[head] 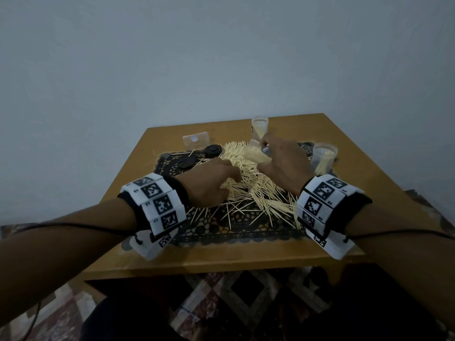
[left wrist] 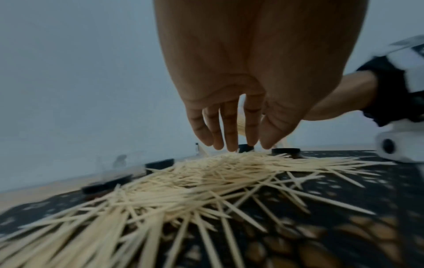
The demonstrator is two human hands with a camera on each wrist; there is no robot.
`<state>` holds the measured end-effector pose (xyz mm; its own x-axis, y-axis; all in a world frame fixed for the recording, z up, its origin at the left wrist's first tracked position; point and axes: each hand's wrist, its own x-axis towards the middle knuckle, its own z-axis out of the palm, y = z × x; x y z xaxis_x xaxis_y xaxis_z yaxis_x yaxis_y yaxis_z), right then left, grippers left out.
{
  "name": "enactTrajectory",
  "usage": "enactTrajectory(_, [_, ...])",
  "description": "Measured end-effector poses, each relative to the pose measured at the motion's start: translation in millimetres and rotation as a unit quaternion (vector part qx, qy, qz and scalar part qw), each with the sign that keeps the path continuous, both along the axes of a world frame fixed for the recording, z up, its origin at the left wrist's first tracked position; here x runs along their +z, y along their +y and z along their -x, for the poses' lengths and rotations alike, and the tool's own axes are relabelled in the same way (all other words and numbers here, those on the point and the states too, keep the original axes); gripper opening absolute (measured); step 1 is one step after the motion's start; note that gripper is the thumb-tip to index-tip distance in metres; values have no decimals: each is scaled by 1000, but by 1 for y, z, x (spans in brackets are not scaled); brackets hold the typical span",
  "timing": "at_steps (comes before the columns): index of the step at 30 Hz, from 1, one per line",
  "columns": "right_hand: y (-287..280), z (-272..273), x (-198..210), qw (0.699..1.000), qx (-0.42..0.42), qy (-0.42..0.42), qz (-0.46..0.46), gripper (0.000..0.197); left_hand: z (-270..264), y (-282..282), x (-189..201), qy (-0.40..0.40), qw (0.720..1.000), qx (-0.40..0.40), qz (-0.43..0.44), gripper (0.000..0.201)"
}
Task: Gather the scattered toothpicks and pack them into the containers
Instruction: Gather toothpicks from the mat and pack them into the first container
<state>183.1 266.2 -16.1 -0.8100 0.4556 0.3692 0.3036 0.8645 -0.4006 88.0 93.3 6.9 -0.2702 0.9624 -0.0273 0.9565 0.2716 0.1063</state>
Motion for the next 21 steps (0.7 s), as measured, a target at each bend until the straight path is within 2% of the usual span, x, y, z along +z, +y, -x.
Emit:
enactTrajectory(5, [2, 0, -1, 1000, -9, -3, 3, 34, -29, 9, -15, 12, 991, -129, 32, 59])
enactTrajectory(8, [2, 1, -2, 1000, -5, -11, 1, 35, -42, 10, -27, 55, 981, -176, 66, 56])
enactTrajectory(15, [0, -2, 3, 999, 7, -39, -2, 41, -30, 13, -16, 112, 974, -185, 66, 37])
enactTrajectory(19, [12, -17, 19, 999, 20, -36, 20, 44, -30, 17, -11, 84, 979, -186, 22, 33])
enactTrajectory(21, [20, -26, 32, 999, 22, -36, 9, 45, -38, 26, -9, 68, 978, -196, 6, 40])
